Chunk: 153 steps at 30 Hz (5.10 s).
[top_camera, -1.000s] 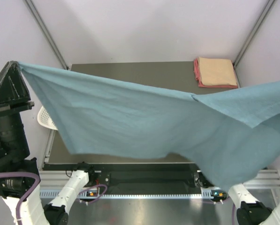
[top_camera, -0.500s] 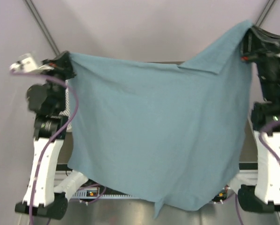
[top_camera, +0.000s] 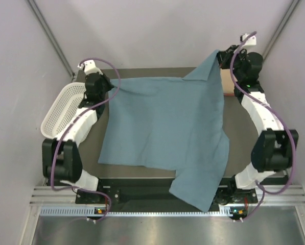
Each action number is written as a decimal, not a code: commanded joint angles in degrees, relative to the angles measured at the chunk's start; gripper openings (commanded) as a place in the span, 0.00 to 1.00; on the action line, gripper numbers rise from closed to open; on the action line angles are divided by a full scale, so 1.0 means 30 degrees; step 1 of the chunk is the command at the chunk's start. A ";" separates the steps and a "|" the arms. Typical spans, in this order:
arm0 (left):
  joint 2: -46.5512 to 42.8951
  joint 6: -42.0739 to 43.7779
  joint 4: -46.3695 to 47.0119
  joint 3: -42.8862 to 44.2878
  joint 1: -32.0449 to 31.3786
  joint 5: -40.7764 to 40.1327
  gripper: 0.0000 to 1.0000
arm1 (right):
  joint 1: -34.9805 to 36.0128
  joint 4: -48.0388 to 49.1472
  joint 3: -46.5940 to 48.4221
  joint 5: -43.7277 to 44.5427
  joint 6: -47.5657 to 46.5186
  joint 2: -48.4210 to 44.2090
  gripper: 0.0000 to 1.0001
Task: Fold and stack the t-shirts
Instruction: Flatten the tshirt out, then fold the tshirt
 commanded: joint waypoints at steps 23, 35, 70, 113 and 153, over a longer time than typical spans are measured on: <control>1.0807 0.0083 0.0917 0.7190 0.2091 0.1711 0.00 | 0.0232 -0.2773 0.4419 0.0075 -0.1339 0.5539 0.00; 0.9549 -0.0300 -0.0663 0.8831 0.2914 0.1507 0.00 | 0.0467 -0.2016 0.3747 0.3937 -0.0430 0.2203 0.00; -1.4295 -0.0650 -0.6522 0.8861 0.2474 0.5786 0.00 | 0.0556 -0.9483 0.4708 1.1737 -0.2129 -2.0325 0.00; 0.6933 -0.1355 0.7452 -0.1579 0.1712 0.4144 0.00 | 0.0907 0.8128 -0.8133 1.1679 -0.4911 -0.0388 0.00; 1.2916 0.0491 -0.6400 1.1290 0.2005 0.4699 0.00 | 0.1287 -1.4778 0.2106 0.7374 -0.0813 0.1849 0.00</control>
